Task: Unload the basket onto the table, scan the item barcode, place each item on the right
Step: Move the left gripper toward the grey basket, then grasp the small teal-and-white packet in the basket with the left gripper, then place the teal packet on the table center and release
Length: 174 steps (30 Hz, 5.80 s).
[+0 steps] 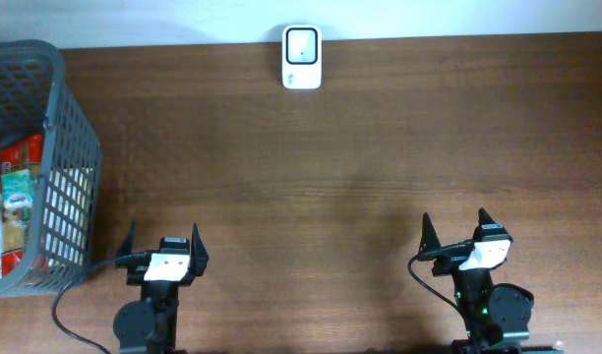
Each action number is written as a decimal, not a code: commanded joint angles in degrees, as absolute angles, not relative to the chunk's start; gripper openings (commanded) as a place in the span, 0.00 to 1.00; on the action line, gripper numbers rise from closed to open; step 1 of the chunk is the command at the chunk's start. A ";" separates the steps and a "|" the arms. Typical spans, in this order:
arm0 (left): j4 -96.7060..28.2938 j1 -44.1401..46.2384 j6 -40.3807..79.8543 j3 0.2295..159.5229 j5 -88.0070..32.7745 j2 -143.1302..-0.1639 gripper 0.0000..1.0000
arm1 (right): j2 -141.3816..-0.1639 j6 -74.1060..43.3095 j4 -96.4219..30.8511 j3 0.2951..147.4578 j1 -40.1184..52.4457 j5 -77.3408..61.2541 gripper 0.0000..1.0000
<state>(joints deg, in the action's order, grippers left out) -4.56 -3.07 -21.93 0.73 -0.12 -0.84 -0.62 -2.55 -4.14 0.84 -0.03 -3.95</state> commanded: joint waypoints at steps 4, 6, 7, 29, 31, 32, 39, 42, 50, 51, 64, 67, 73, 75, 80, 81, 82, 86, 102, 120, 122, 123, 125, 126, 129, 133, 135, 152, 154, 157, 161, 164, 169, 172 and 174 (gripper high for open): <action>-4.82 -3.14 -22.83 0.51 0.25 -0.40 0.99 | -0.21 -2.13 -4.08 0.32 -0.40 -3.40 0.99; -4.82 -3.14 -22.83 0.51 0.25 -0.40 0.99 | -0.21 -2.13 -4.05 0.32 -0.40 -3.40 0.99; -4.82 -3.14 -22.83 0.51 0.25 -0.40 0.99 | -0.21 -2.13 -4.05 0.32 -0.40 -3.40 0.99; -4.82 -3.14 -22.83 0.51 0.25 -0.40 0.99 | -0.21 -2.13 -4.05 0.32 -0.40 -3.40 0.99; -3.55 -3.14 -22.85 0.51 0.27 -0.40 0.99 | -0.21 -2.13 -4.08 0.32 -0.40 -3.40 0.99; -4.97 -3.14 -22.85 0.51 0.25 -0.40 0.99 | -0.21 -2.13 -4.08 0.32 -0.40 -3.40 0.99; -0.73 -3.14 -22.72 0.54 -5.52 -0.45 0.99 | -0.21 -2.13 -4.05 0.32 -0.40 -3.40 0.99; 7.70 -3.14 -18.44 0.54 -7.11 -0.45 0.99 | -0.21 -2.13 -4.05 0.32 -0.40 -3.40 0.99; 10.24 -3.14 -14.33 6.70 -8.01 -2.70 0.99 | -0.21 -2.13 -4.08 0.32 -0.40 -3.40 0.99; 10.26 -3.14 -14.33 7.86 -8.23 -3.97 0.99 | -0.21 -2.13 -4.05 0.32 -0.40 -3.40 0.99; -13.04 -3.14 -14.37 57.23 -21.96 -47.86 0.99 | -0.21 -2.13 -4.05 0.32 -0.40 -3.40 0.99; -28.53 -3.14 -14.39 75.29 -26.33 -59.42 0.99 | -0.21 -2.13 -4.05 0.32 -0.40 -3.40 0.99; -44.01 -3.14 -14.39 92.62 -27.09 -70.61 0.99 | -0.21 -2.13 -4.05 0.32 -0.40 -3.40 0.99; -45.34 -3.14 -15.33 92.62 -27.14 -70.61 0.99 | -0.21 -2.13 -4.05 0.32 -0.40 -3.40 0.99; -39.42 -3.16 -6.35 92.64 -3.79 -71.96 0.99 | -0.21 -2.13 -4.05 0.32 -0.40 -3.40 0.99; -37.39 -3.16 -4.01 92.64 2.76 -72.34 0.99 | -0.21 -2.13 -4.05 0.32 -0.40 -3.40 0.99; -35.35 -3.16 -3.18 92.64 8.47 -72.53 0.99 | -0.21 -2.13 -4.05 0.32 -0.40 -3.40 0.99; -35.24 -3.16 -4.38 92.62 11.88 -72.82 0.99 | -0.21 -2.13 -4.05 0.32 -0.40 -3.40 0.99; -33.65 -33.15 0.01 93.17 7.27 -90.56 0.99 | -0.21 -2.13 -4.05 0.32 -0.40 -3.40 0.99; -34.37 -38.68 -7.84 93.03 0.86 -114.24 0.84 | -0.21 -2.13 -4.05 0.32 -0.40 -3.40 0.99; -35.24 -38.85 -7.86 93.03 1.91 -115.57 0.86 | -0.21 -2.13 -4.08 0.32 -0.40 -3.40 0.99; -35.86 -38.85 -7.84 93.03 4.14 -116.44 0.87 | -0.21 -2.13 -4.08 0.32 -0.40 -3.40 0.99; -36.34 -38.85 -7.84 93.03 6.50 -117.64 0.88 | -0.21 -2.13 -4.05 0.32 -0.40 -3.40 0.99; -36.36 -38.85 -7.84 93.03 6.94 -117.64 0.89 | -0.21 -2.13 -4.05 0.32 -0.40 -3.40 0.99; -37.19 -38.85 -7.81 92.73 6.90 -118.56 0.84 | -0.21 -2.13 -4.05 0.32 -0.40 -3.40 0.99; -38.26 -38.85 -7.79 92.73 6.90 -119.59 0.45 | -0.21 -2.13 -4.05 0.32 -0.40 -3.40 0.99; -38.20 -38.85 -7.77 92.73 6.90 -119.59 0.23 | -0.21 -2.13 -4.08 0.32 -0.40 -3.40 0.99; -48.14 -21.34 -1.48 102.13 -18.24 -84.77 0.00 | -0.21 -2.13 -4.05 0.32 -0.40 -3.40 0.99; -55.61 -11.25 -1.45 99.94 -18.26 -87.48 0.00 | -0.21 -2.13 -4.05 0.32 -0.40 -3.40 0.99; -57.98 1.85 -0.45 91.59 -18.26 -95.31 0.00 | -0.21 -2.13 -4.05 0.32 -0.40 -3.40 0.99; -57.71 12.58 2.42 84.79 -18.28 -108.38 0.00 | -0.21 -2.13 -4.08 0.32 -0.40 -3.40 0.99; -57.14 17.56 3.09 83.40 -18.06 -113.54 0.00 | -0.21 -2.13 -4.05 0.32 -0.40 -3.40 0.99; -54.76 20.23 3.90 83.42 -18.26 -115.61 0.73 | -0.21 -2.13 -4.05 0.32 -0.40 -3.40 0.99; -58.30 18.06 3.81 90.28 -17.06 -114.83 0.99 | -0.21 -2.13 -4.05 0.32 -0.40 -3.40 0.99; -63.02 14.68 3.40 100.49 -15.18 -112.25 0.99 | -0.21 -2.13 -4.05 0.32 -0.40 -3.40 0.99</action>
